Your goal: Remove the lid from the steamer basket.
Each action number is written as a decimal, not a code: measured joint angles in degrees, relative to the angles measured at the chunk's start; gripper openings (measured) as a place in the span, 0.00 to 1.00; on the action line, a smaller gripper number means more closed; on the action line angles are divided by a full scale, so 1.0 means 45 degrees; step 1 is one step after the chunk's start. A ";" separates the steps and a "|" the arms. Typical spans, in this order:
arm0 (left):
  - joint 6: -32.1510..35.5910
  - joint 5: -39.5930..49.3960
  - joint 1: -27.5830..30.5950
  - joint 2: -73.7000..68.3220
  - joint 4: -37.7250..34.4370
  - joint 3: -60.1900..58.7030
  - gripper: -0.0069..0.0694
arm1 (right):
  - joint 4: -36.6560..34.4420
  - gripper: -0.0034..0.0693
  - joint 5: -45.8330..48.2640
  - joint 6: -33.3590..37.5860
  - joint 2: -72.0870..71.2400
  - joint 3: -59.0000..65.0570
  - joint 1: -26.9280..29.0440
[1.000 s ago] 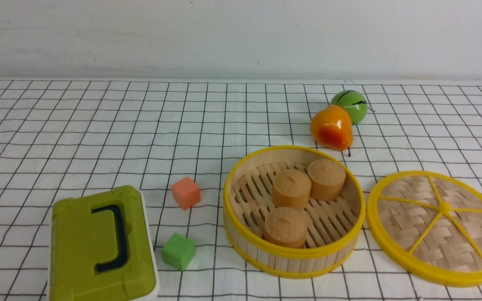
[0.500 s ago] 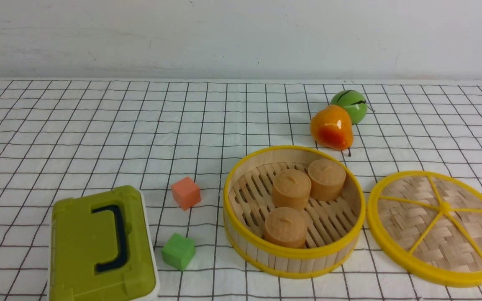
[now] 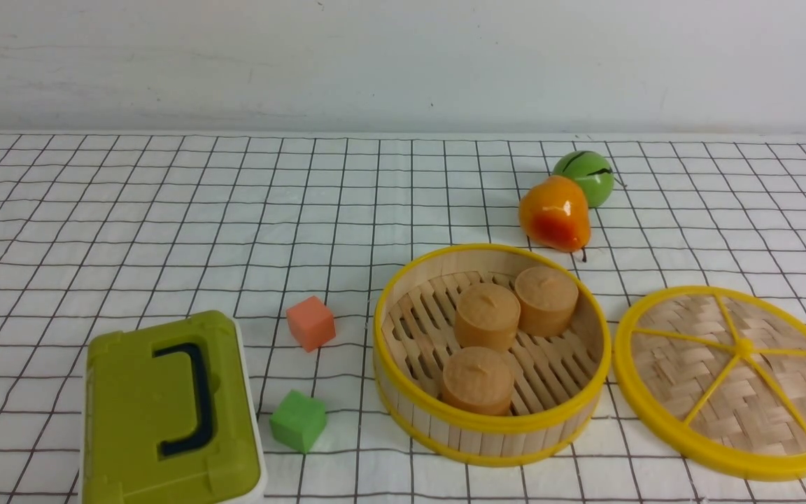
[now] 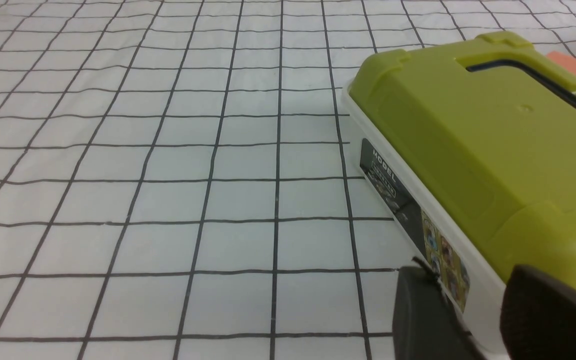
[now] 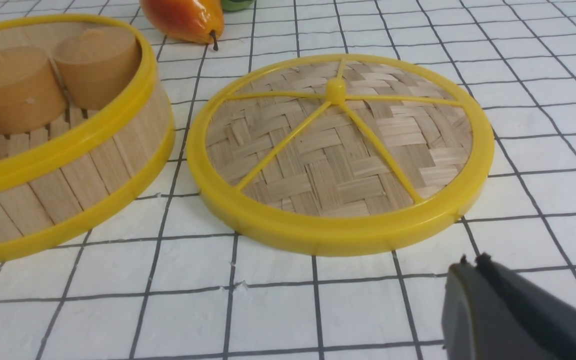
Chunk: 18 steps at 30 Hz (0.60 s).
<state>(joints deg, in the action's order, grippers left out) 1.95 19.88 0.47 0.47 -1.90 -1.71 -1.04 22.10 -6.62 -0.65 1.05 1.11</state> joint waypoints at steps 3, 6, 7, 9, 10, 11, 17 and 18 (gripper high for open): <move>0.0000 0.0000 0.0000 0.0000 0.0000 0.0000 0.40 | 0.0000 0.05 0.0000 0.0000 0.0000 0.0000 0.0000; 0.0000 0.0000 0.0000 0.0000 0.0000 0.0000 0.40 | 0.0000 0.05 0.0000 0.0000 0.0000 0.0000 0.0000; 0.0000 0.0000 0.0000 0.0000 0.0000 0.0000 0.40 | 0.0000 0.05 0.0000 0.0000 0.0000 0.0000 0.0000; 0.0000 0.0000 0.0000 0.0000 0.0000 0.0000 0.40 | 0.0000 0.05 0.0000 0.0000 0.0000 0.0000 0.0000; 0.0000 0.0000 0.0000 0.0000 0.0000 0.0000 0.40 | 0.0000 0.05 0.0000 0.0000 0.0000 0.0000 0.0000; 0.0000 0.0000 0.0000 0.0000 0.0000 0.0000 0.40 | 0.0000 0.05 0.0000 0.0000 0.0000 0.0000 0.0000; 0.0000 0.0000 0.0000 0.0000 0.0000 0.0000 0.40 | 0.0000 0.06 0.0000 0.0000 0.0000 0.0000 0.0000; 0.0000 0.0000 0.0000 0.0000 0.0000 0.0000 0.40 | 0.0000 0.06 0.0000 0.0000 0.0000 0.0000 0.0000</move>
<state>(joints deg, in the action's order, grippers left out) 1.95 19.88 0.47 0.47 -1.90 -1.71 -1.04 22.10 -6.62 -0.65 1.05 1.11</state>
